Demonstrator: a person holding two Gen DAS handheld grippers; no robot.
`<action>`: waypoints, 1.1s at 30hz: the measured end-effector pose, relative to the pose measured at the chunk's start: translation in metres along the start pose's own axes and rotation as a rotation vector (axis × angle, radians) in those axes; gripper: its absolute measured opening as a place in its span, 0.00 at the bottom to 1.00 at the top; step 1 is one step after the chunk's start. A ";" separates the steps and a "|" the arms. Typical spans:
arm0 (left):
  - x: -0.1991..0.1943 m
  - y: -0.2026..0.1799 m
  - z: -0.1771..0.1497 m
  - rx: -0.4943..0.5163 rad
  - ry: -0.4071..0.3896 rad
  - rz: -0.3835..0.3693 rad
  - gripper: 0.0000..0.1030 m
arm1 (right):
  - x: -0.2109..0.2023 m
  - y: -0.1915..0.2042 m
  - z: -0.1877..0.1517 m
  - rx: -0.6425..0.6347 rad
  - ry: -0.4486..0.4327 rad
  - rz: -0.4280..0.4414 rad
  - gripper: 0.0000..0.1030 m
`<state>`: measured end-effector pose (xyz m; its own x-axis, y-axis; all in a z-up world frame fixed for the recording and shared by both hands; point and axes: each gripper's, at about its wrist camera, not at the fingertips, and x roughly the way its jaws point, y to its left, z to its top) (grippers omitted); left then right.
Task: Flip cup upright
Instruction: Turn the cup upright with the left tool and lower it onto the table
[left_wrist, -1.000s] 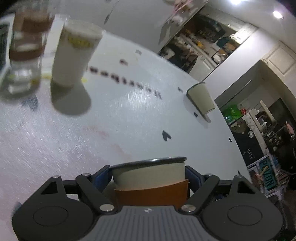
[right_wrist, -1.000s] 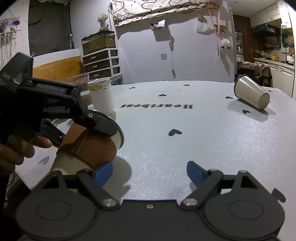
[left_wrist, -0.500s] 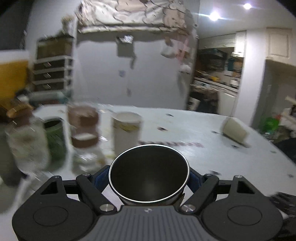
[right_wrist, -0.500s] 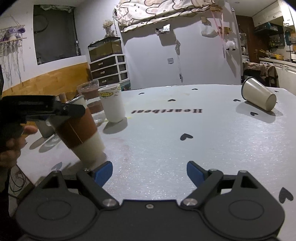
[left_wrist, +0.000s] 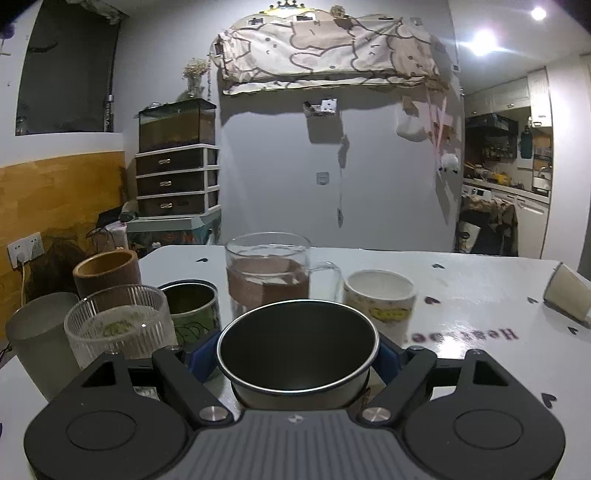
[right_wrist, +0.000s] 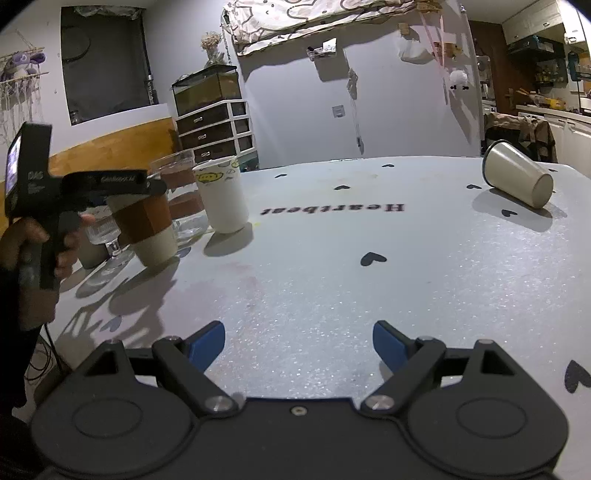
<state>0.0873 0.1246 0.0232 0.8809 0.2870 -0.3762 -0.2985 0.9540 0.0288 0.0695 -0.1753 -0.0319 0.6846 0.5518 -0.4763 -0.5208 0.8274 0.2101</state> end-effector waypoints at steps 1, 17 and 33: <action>0.002 0.001 0.001 0.000 0.003 0.005 0.81 | 0.000 -0.001 0.000 -0.002 0.000 0.001 0.85; -0.009 0.007 -0.005 -0.014 -0.021 -0.011 0.98 | -0.003 -0.002 0.001 0.006 -0.016 0.014 0.85; -0.096 0.016 -0.032 -0.072 -0.056 -0.039 1.00 | -0.021 0.017 0.026 -0.008 -0.127 0.040 0.87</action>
<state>-0.0135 0.1097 0.0301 0.9110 0.2565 -0.3230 -0.2879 0.9562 -0.0526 0.0595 -0.1700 0.0040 0.7219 0.5938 -0.3554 -0.5529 0.8037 0.2198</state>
